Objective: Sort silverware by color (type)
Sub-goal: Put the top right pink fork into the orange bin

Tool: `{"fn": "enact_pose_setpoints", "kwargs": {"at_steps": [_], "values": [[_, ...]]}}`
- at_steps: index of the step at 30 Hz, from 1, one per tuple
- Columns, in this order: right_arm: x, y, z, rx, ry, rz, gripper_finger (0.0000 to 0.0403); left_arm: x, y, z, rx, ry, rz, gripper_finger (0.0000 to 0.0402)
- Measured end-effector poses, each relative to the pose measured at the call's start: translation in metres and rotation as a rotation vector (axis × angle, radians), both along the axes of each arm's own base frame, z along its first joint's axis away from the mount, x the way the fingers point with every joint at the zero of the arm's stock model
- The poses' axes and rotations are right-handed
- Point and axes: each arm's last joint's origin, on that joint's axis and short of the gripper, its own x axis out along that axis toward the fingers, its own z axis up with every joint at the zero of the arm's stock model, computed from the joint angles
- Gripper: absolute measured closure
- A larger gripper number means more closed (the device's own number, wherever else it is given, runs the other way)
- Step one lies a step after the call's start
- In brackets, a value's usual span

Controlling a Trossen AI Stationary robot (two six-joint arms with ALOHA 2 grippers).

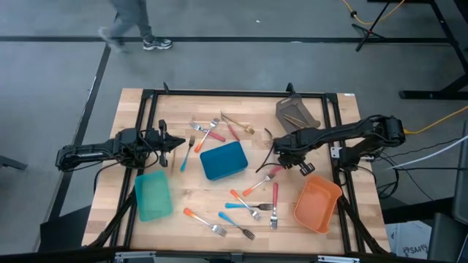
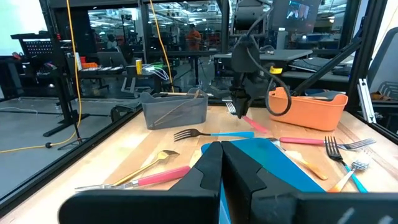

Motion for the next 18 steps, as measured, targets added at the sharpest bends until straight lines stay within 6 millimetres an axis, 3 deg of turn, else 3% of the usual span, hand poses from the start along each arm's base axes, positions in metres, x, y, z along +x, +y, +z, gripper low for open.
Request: {"fn": "enact_pose_setpoints", "kwargs": {"at_steps": [11, 18], "values": [[0.023, 0.005, 0.055, -0.012, -0.069, 0.026, 0.0403, 0.0, 0.0, 0.0, 0.0, 0.0, 0.0, 0.0399], [0.03, 0.042, 0.09, -0.007, -0.138, 0.136, 0.0403, 0.0, 0.0, 0.0, 0.0, 0.0, 0.0, 0.0399]]}}
